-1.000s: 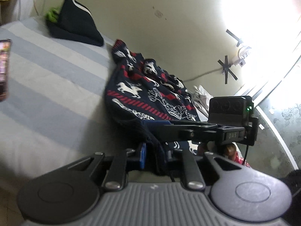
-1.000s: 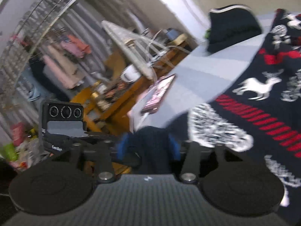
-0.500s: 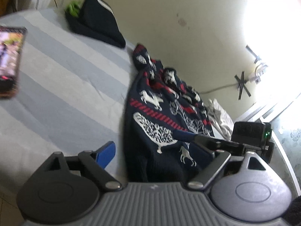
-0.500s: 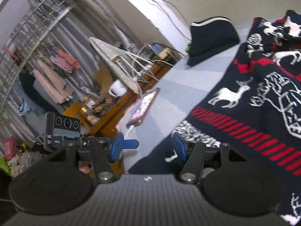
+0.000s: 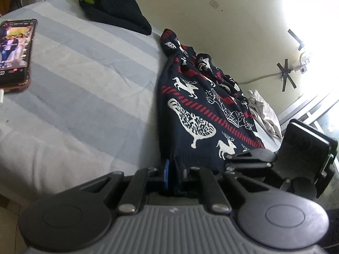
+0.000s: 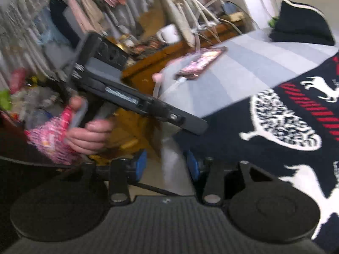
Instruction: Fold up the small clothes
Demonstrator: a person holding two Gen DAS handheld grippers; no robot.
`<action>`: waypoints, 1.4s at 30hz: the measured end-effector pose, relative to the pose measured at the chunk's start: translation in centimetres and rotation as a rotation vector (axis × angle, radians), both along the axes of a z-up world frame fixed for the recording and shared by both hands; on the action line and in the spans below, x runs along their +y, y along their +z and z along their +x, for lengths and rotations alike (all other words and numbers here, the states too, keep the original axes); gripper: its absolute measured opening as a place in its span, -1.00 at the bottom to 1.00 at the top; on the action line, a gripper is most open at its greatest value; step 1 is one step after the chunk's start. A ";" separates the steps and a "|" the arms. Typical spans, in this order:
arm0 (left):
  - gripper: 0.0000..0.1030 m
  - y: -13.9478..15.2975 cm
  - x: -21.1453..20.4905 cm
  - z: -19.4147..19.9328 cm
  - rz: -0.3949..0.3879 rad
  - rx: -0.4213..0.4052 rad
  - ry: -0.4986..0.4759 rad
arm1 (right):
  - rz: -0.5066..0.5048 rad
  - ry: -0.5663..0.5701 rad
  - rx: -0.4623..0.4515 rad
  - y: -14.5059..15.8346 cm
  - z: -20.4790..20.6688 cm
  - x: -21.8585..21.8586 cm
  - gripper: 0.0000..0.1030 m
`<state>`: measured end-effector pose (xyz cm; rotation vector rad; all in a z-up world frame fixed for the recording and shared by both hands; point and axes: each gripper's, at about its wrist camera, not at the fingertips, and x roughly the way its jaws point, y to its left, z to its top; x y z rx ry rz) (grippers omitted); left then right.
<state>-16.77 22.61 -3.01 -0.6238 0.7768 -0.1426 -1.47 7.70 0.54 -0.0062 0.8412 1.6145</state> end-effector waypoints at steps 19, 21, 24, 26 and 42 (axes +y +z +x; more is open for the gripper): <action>0.20 0.5 -0.7 4.0 0.020 -0.021 -0.072 | 0.083 -0.343 0.041 1.3 1.9 -9.3 -0.08; 0.20 0.6 -0.8 4.2 0.020 -0.019 -0.087 | 0.102 -0.500 0.025 2.0 2.5 -13.5 -0.07; -0.31 0.7 -1.3 4.4 0.038 -0.017 -0.112 | 0.105 -0.717 0.016 2.0 2.1 -19.6 -0.07; -0.85 0.5 -1.5 4.6 0.041 0.002 -0.133 | 0.087 -0.852 0.005 1.9 1.2 -23.1 -0.07; -0.86 1.6 0.8 1.9 0.121 0.064 -0.053 | -0.080 -0.983 0.110 -0.6 -5.3 -27.5 -0.07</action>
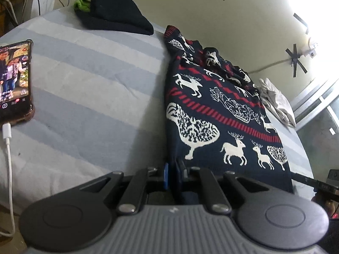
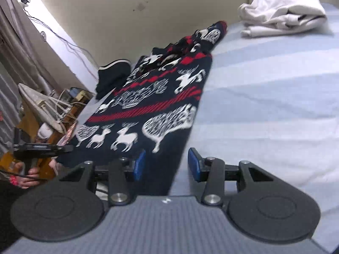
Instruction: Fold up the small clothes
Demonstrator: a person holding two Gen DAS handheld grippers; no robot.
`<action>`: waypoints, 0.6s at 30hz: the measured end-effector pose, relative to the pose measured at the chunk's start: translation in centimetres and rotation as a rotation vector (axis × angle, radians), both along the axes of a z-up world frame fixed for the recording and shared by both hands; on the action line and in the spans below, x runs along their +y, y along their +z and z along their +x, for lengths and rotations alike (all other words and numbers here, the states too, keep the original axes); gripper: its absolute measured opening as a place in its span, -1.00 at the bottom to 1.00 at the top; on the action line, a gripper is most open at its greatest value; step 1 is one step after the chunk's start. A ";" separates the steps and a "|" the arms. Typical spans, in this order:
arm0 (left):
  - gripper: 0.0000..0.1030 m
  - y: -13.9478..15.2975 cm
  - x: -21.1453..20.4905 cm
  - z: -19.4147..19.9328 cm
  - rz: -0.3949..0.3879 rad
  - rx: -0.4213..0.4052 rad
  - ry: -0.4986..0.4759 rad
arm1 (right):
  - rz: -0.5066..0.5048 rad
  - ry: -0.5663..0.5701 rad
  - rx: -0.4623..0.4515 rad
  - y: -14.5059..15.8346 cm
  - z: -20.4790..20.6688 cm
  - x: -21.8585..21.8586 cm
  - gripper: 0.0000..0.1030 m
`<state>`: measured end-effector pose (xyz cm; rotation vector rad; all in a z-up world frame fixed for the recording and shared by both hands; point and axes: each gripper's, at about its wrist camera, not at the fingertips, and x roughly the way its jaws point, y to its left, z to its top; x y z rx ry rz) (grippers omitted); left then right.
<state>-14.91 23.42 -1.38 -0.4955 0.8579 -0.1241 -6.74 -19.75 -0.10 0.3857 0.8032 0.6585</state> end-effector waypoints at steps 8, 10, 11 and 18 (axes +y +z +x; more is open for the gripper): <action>-0.79 -0.8 -0.1 -0.1 -0.009 0.024 -0.005 | 0.027 0.040 0.063 -1.0 -0.8 2.1 -0.79; -0.84 -0.7 0.0 -0.3 -0.019 0.018 -0.004 | 0.021 0.029 0.066 -0.7 -1.0 2.1 -0.80; -0.85 -0.6 0.2 -0.4 -0.031 0.011 -0.001 | 0.012 0.024 0.063 -0.2 -1.1 2.0 -0.80; -0.86 2.5 2.2 1.4 -0.146 -0.111 0.042 | 0.136 -0.017 -0.061 4.1 1.7 0.7 -0.80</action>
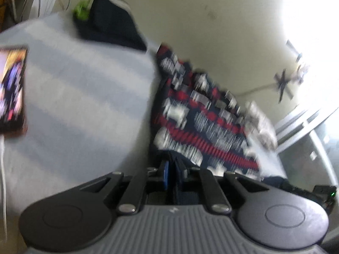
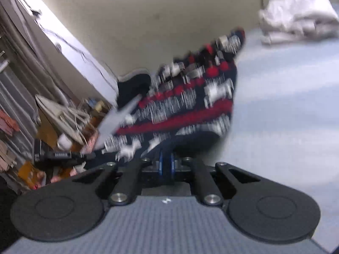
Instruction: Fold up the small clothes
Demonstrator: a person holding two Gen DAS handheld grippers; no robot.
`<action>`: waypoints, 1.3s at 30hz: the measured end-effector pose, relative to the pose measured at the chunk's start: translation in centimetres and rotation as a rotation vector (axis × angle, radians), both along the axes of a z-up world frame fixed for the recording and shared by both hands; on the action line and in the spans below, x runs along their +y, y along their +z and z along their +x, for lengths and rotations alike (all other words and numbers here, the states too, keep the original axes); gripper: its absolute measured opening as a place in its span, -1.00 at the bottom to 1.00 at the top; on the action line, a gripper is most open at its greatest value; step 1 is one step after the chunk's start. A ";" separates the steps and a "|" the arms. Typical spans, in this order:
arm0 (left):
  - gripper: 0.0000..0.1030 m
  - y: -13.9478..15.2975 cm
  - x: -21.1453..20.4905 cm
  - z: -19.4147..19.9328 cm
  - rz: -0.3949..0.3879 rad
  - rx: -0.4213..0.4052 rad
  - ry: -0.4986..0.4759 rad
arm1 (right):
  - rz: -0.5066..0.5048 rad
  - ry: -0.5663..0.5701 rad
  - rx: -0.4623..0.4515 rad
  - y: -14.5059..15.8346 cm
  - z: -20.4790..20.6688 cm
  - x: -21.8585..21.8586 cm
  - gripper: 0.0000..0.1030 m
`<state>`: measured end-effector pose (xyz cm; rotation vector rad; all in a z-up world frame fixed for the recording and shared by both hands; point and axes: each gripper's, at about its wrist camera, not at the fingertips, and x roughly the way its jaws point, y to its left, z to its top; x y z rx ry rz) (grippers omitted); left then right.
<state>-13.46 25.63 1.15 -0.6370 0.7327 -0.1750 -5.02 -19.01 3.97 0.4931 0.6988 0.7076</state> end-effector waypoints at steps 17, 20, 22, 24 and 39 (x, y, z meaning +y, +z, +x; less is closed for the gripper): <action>0.28 0.5 -0.9 15.2 0.081 0.038 0.108 | -0.093 -0.214 -0.063 -1.0 11.7 0.3 0.11; 0.15 -0.4 -2.8 16.4 0.119 0.063 0.075 | -0.085 -0.189 -0.020 -2.7 12.3 1.4 0.11; -0.68 -0.9 -4.3 17.2 0.181 0.104 0.040 | -0.097 -0.166 -0.001 -3.5 13.0 2.7 -0.44; -0.80 -1.5 -4.8 16.6 0.235 0.146 0.012 | -0.120 -0.155 0.019 -3.7 12.8 3.2 -0.77; -0.07 3.7 -5.2 12.8 0.414 -0.027 0.126 | -0.199 -0.260 -0.137 -0.1 9.4 0.8 -0.23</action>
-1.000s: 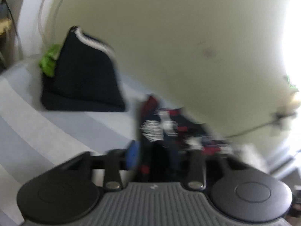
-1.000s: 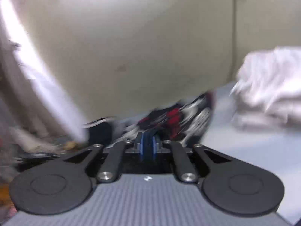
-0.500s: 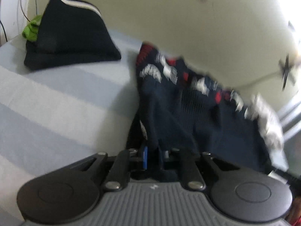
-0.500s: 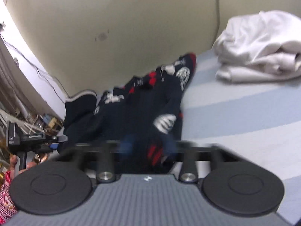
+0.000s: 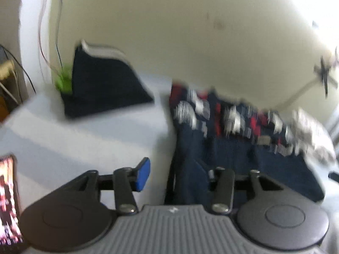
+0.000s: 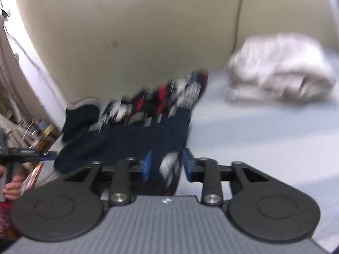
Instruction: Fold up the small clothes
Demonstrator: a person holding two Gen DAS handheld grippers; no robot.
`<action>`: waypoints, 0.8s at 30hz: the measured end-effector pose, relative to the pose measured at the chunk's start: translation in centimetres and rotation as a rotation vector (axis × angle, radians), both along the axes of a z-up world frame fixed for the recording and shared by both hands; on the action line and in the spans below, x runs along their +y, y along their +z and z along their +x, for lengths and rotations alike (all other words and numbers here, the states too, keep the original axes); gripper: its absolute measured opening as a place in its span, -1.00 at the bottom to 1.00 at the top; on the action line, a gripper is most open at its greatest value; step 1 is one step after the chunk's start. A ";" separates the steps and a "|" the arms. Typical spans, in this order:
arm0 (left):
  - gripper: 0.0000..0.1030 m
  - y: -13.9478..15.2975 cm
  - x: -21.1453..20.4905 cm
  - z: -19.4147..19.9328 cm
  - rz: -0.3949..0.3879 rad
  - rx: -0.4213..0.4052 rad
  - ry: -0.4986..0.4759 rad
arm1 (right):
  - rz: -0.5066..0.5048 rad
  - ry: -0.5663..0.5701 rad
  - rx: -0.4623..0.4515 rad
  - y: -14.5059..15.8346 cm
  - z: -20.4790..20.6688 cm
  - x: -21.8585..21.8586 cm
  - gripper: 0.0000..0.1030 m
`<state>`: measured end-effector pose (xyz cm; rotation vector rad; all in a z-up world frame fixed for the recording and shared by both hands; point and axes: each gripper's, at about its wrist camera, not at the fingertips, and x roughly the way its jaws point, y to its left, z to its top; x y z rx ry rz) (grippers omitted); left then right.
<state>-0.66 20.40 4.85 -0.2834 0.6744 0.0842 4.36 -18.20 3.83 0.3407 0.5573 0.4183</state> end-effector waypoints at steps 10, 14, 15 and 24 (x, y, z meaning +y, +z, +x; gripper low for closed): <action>-0.01 -4.0 -7.6 9.4 0.111 0.021 -0.126 | -0.006 0.118 0.042 -2.3 8.3 8.0 -0.22; -0.08 -7.1 -5.9 7.7 0.138 0.020 -0.115 | 0.069 0.055 0.104 -5.7 9.8 4.8 -0.52; -0.08 -7.1 -5.7 7.2 0.149 0.018 -0.114 | 0.157 0.044 0.138 -6.1 10.2 3.7 -0.54; 0.21 -4.1 -6.3 8.5 0.043 -0.099 -0.110 | 0.221 0.014 0.096 -6.4 10.5 3.5 -0.29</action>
